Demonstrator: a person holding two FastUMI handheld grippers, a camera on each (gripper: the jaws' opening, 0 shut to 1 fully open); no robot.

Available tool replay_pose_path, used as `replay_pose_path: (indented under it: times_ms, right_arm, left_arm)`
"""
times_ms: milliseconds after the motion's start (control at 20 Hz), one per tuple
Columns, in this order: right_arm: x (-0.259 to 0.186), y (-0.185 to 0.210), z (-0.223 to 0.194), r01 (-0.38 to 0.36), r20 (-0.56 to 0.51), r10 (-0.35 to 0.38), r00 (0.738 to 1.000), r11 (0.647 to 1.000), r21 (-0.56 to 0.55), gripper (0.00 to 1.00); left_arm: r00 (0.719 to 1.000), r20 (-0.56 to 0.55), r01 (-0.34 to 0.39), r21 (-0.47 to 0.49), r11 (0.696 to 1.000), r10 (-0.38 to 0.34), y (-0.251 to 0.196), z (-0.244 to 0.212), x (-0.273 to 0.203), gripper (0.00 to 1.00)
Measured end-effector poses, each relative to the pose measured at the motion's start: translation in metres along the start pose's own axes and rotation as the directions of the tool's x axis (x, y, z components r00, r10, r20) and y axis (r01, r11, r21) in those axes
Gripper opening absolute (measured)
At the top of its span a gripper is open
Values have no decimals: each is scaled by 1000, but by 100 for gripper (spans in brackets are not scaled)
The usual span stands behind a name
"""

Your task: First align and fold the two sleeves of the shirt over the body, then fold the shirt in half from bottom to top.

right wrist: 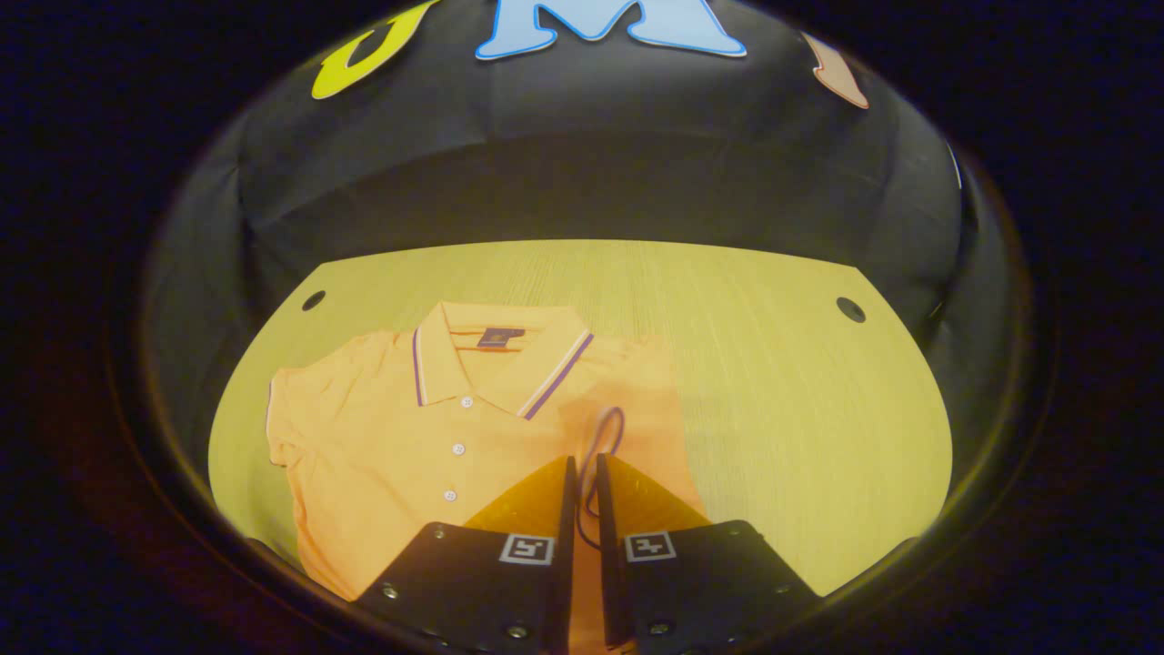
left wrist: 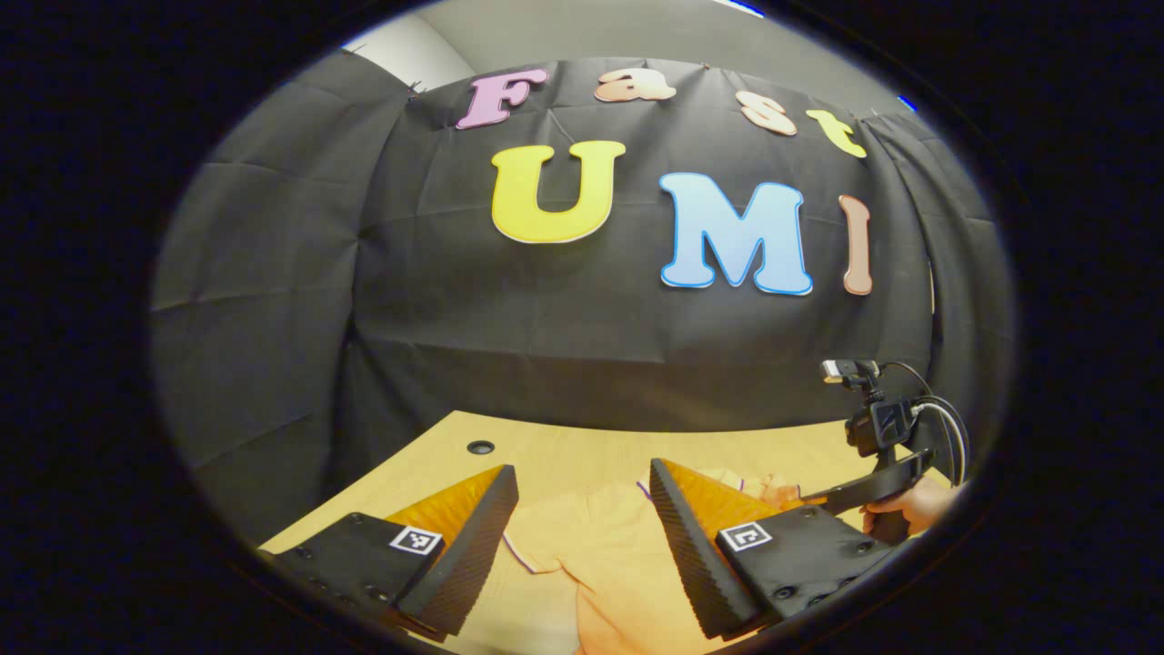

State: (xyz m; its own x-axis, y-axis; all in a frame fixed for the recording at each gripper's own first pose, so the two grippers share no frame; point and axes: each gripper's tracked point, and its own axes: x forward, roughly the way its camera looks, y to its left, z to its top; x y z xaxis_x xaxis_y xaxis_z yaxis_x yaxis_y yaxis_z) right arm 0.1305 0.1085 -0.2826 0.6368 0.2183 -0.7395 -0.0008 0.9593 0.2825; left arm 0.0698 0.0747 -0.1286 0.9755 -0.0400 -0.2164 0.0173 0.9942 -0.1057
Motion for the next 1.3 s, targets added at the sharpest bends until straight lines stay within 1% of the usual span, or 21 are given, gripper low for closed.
replay_pose_path:
  times_ms: [50, 100, 150, 200, 250, 300, 350, 400, 500, 600, 800, 1000, 1050, 1100, 1200, 1250, 1300]
  right_arm:
    - [-2, 2, -3, -7, -2, 7, 1000, 1000, -1, 16]
    - [-4, 6, -3, -17, 1, 17, 1000, 1000, -6, 28]
    - [-8, 4, -5, -7, 9, 7, 1000, 1000, -12, 38]
    - [-12, 8, -4, -17, 16, 17, 1000, 1000, -14, 47]
    - [-18, 11, -7, -26, 23, 26, 999, 1000, -13, 53]
    - [-25, 14, -8, -32, 36, 33, 999, 999, -18, 74]
    - [-31, 15, -7, -25, 55, 27, 998, 999, -30, 84]
    - [-39, 13, -4, -10, 78, 14, 997, 999, -49, 98]
    - [-56, 12, 2, 13, 124, -3, 992, 996, -85, 98]
    - [-78, 15, 11, 21, 174, -4, 985, 995, -97, 98]
    - [-127, 19, 28, 38, 281, -3, 960, 992, -120, 98]
    - [-169, 22, 35, 51, 352, 0, 936, 990, -134, 98]
    - [-179, 24, 36, 52, 363, 3, 932, 989, -140, 95]
    - [-185, 25, 36, 55, 370, 4, 929, 987, -148, 98]
    - [-198, 28, 34, 58, 373, 7, 928, 985, -162, 98]
    - [-203, 29, 31, 58, 372, 7, 928, 985, -163, 98]
    - [-207, 31, 32, 55, 373, 9, 928, 986, -160, 98]
  left_arm:
    - [1000, 0, -3, 4, 1000, 3, 4, 0, 5, 94]
    - [1000, -2, -8, 4, 1000, 8, 6, -1, 9, 94]
    - [1000, -5, -9, 2, 1000, 9, 7, -6, 12, 94]
    - [1000, -12, -10, 1, 1000, 10, 8, -9, 16, 94]
    - [1000, -21, -18, -2, 1000, 18, 11, -13, 20, 94]
    - [999, -30, -21, -7, 1000, 21, 13, -18, 24, 94]
    - [999, -38, -25, -12, 1000, 25, 15, -21, 29, 94]
    - [998, -46, -30, -16, 999, 29, 17, -27, 32, 94]
    - [997, -62, -44, -23, 999, 42, 22, -36, 43, 94]
    - [995, -83, -61, -24, 998, 59, 30, -47, 53, 94]
    - [986, -140, -95, -47, 994, 87, 44, -77, 76, 94]
    - [969, -209, -146, -58, 988, 131, 61, -113, 101, 94]
    - [963, -227, -160, -57, 985, 144, 66, -126, 106, 94]
    - [959, -240, -172, -62, 983, 153, 70, -134, 113, 94]
    - [948, -275, -193, -83, 978, 164, 77, -151, 124, 94]
    - [940, -298, -202, -90, 975, 167, 80, -162, 128, 96]
    - [931, -320, -215, -93, 972, 176, 84, -173, 132, 95]
